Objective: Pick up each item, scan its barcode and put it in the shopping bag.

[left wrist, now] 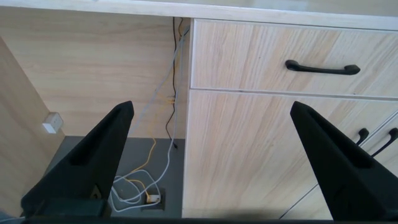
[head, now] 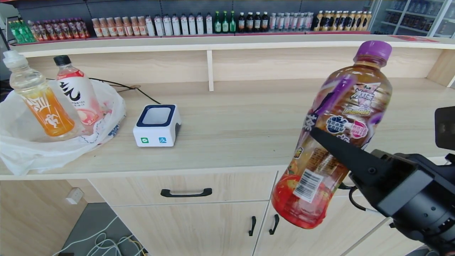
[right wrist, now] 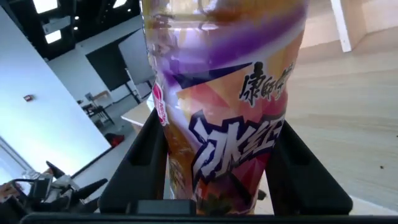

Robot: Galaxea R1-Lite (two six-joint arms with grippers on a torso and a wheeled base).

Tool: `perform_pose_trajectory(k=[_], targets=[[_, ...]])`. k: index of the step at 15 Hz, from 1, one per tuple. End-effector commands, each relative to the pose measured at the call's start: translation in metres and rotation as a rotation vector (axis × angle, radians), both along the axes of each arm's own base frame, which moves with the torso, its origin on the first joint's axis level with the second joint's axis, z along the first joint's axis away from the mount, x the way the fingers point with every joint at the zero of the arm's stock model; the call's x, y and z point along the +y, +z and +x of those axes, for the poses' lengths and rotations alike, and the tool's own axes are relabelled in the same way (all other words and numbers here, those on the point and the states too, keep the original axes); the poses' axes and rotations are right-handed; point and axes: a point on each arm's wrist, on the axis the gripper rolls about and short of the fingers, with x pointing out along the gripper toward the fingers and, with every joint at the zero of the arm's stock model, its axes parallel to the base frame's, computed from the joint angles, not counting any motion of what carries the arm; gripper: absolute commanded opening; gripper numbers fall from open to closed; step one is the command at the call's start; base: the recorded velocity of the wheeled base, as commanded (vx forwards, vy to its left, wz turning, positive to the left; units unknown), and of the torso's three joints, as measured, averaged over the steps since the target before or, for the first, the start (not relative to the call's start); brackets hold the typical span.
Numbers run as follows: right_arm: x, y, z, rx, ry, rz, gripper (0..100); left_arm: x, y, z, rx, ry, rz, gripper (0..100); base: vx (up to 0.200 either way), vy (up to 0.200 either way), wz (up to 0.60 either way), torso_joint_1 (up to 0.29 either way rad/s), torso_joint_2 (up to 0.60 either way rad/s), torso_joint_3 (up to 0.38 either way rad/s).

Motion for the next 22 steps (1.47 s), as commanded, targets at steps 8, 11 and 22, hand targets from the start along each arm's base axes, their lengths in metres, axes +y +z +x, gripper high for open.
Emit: perform_pose_trajectory(k=[8, 11, 22], targets=[[0.028, 0.018, 0.017, 0.041, 0.123, 0.116, 0, 0.0, 0.0, 0.0, 0.0, 0.0, 0.001, 100, 0.0, 0.0, 0.0, 0.0, 0.0, 0.0], [0.035, 0.021, 0.022, 0.023, 0.152, 0.114, 0, 0.0, 0.0, 0.0, 0.0, 0.0, 0.001, 100, 0.0, 0.0, 0.0, 0.0, 0.0, 0.0], [0.035, 0.022, 0.021, 0.026, 0.2, 0.113, 0, 0.0, 0.0, 0.0, 0.0, 0.0, -0.001, 100, 0.0, 0.0, 0.0, 0.0, 0.0, 0.0]])
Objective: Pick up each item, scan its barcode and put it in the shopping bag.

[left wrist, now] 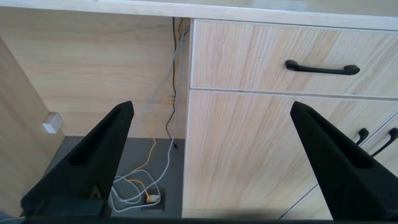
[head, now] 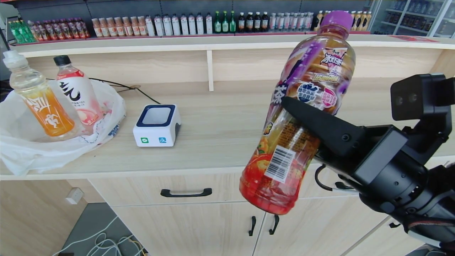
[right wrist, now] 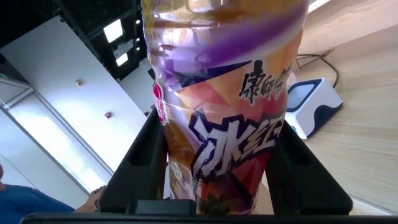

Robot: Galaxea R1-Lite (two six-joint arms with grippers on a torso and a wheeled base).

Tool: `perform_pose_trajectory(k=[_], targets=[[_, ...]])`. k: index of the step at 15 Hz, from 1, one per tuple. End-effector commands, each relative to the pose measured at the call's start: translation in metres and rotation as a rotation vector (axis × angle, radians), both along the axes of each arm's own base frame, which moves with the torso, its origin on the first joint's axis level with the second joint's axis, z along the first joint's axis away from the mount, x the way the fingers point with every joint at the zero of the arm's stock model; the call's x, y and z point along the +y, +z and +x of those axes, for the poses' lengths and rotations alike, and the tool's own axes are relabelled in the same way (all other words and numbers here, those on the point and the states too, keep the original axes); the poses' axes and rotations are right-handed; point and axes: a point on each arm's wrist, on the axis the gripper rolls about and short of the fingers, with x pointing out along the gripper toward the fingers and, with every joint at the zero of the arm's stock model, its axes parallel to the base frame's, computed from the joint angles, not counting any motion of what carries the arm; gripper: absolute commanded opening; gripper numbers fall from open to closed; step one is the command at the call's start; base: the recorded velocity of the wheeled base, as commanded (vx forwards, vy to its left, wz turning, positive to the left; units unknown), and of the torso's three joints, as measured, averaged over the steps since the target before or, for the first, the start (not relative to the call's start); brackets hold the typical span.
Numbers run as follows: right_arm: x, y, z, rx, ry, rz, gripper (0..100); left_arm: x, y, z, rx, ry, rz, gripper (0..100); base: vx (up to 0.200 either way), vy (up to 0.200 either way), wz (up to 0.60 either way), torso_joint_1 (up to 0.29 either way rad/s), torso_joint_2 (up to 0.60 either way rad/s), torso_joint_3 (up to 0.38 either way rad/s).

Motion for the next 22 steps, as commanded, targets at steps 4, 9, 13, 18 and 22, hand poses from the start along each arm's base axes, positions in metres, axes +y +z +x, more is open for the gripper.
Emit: perform_pose_trajectory(k=[4, 9, 13, 18, 22], targets=[[0.0, 0.0, 0.0, -0.005, 0.0, -0.001, 0, 0.0, 0.0, 0.0, 0.0, -0.002, 0.001, 100, 0.0, 0.0, 0.0, 0.0, 0.0, 0.0], [0.0, 0.001, 0.001, -0.012, -0.006, -0.001, 0, 0.0, 0.0, 0.0, 0.0, 0.0, -0.001, 100, 0.0, 0.0, 0.0, 0.0, 0.0, 0.0], [0.002, -0.005, 0.004, -0.038, -0.045, -0.044, 0, 0.0, 0.0, 0.0, 0.0, 0.0, -0.001, 100, 0.0, 0.0, 0.0, 0.0, 0.0, 0.0], [-0.004, -0.009, 0.012, -0.077, -0.304, -0.092, 0, 0.0, 0.0, 0.0, 0.0, 0.0, 0.001, 100, 0.0, 0.0, 0.0, 0.0, 0.0, 0.0], [-0.026, -0.013, 0.027, -0.177, -0.516, -0.215, 0, 0.0, 0.0, 0.0, 0.0, 0.0, 0.001, 100, 0.0, 0.0, 0.0, 0.0, 0.0, 0.0]])
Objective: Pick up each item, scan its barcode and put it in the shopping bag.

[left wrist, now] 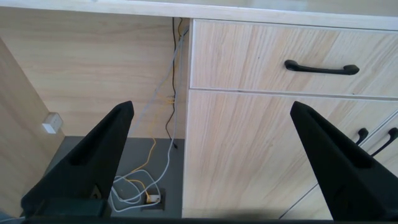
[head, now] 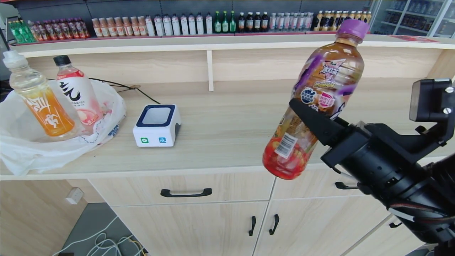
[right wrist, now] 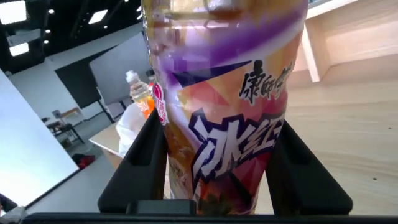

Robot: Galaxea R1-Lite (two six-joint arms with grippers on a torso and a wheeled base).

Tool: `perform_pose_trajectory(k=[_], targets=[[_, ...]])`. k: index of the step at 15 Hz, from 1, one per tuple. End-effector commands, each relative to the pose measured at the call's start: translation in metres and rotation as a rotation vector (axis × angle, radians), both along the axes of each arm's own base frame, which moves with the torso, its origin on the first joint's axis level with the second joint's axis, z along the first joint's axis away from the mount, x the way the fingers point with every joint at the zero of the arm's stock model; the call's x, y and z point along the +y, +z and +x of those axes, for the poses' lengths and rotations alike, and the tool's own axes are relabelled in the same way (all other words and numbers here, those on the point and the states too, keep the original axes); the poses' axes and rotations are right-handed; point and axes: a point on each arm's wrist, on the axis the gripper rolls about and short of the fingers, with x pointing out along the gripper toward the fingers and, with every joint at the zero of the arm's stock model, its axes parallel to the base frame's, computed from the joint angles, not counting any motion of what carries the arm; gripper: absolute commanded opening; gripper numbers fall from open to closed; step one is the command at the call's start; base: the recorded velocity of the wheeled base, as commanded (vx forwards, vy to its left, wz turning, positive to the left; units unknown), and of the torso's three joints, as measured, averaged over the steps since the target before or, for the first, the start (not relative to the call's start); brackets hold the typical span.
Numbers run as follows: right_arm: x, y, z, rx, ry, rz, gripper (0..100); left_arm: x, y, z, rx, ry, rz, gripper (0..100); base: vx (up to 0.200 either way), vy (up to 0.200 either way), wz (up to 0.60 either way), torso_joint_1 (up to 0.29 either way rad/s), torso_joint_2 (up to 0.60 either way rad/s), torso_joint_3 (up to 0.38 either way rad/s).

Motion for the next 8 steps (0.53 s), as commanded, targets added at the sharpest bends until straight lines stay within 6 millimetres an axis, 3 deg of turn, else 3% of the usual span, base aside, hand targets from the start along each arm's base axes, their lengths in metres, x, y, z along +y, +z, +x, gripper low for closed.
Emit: perform_pose_trajectory(k=[1, 4, 8], targets=[[-0.02, -0.004, 0.013, -0.015, -0.118, -0.047, 0, 0.0, 0.0, 0.0, 0.0, 0.0, -0.001, 100, 0.0, 0.0, 0.0, 0.0, 0.0, 0.0], [-0.056, -0.005, 0.033, -0.041, -0.317, -0.099, 0, 0.0, 0.0, 0.0, 0.0, -0.003, 0.013, 100, 0.0, 0.0, 0.0, 0.0, 0.0, 0.0], [-0.068, -0.011, 0.035, -0.031, -0.378, -0.141, 0, 0.0, 0.0, 0.0, 0.0, -0.003, 0.013, 100, 0.0, 0.0, 0.0, 0.0, 0.0, 0.0]])
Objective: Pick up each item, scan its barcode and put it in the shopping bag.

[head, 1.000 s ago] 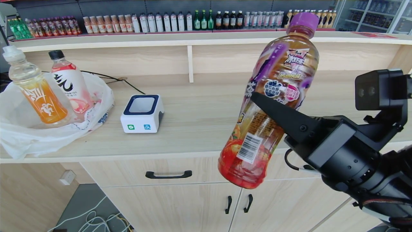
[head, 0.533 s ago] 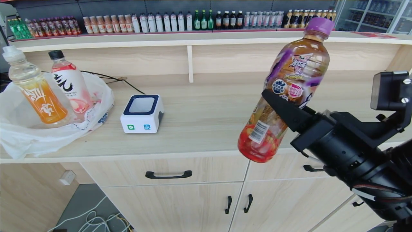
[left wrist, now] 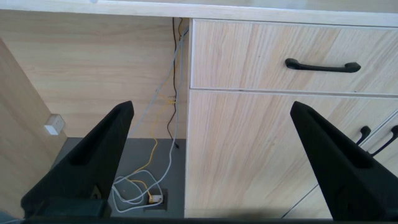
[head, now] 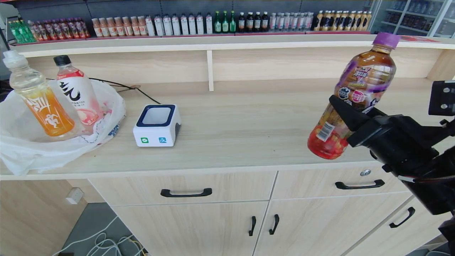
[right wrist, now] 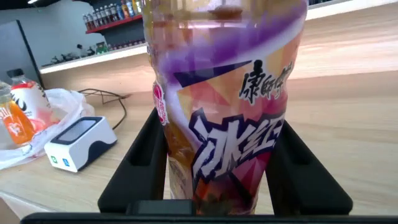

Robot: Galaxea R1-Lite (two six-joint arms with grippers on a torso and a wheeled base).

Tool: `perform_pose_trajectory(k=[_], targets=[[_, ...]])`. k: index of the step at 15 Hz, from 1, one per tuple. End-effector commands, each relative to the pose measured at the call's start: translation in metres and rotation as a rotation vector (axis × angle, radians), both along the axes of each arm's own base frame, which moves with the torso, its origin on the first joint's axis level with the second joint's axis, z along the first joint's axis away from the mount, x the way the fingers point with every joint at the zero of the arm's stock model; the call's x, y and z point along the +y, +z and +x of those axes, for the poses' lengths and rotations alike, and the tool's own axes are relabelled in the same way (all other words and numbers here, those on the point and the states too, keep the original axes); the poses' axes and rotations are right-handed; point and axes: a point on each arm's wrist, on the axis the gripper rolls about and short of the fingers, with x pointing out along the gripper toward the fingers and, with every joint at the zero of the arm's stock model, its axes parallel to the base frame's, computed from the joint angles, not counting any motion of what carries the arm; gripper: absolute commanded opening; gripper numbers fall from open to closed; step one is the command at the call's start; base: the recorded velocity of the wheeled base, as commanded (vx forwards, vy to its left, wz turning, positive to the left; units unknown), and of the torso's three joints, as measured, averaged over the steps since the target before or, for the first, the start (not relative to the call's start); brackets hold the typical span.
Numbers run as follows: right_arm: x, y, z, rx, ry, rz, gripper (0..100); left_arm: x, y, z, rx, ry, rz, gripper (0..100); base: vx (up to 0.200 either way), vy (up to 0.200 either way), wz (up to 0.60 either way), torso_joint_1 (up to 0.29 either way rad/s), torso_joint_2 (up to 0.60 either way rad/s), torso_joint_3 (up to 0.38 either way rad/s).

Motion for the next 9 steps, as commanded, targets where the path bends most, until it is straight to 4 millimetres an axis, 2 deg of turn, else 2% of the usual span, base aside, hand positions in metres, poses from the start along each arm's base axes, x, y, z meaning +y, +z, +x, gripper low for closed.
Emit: perform_pose_trajectory(k=[1, 3, 5, 9], targets=[[-0.005, -0.004, -0.001, 0.008, -0.026, -0.023, 0, 0.0, 0.0, 0.0, 0.001, 0.002, -0.001, 100, 0.0, 0.0, 0.0, 0.0, 0.0, 0.0], [-0.011, 0.006, 0.007, -0.09, -0.124, -0.155, 0, 0.0, 0.0, 0.0, 0.001, 0.001, -0.001, 100, 0.0, 0.0, 0.0, 0.0, 0.0, 0.0], [-0.013, 0.003, 0.003, -0.087, -0.148, -0.191, 0, 0.0, 0.0, 0.0, 0.001, 0.001, -0.001, 100, 0.0, 0.0, 0.0, 0.0, 0.0, 0.0], [-0.018, 0.009, 0.001, -0.118, -0.173, -0.195, 0, 0.0, 0.0, 0.0, -0.001, 0.001, 0.001, 100, 0.0, 0.0, 0.0, 0.0, 0.0, 0.0]])
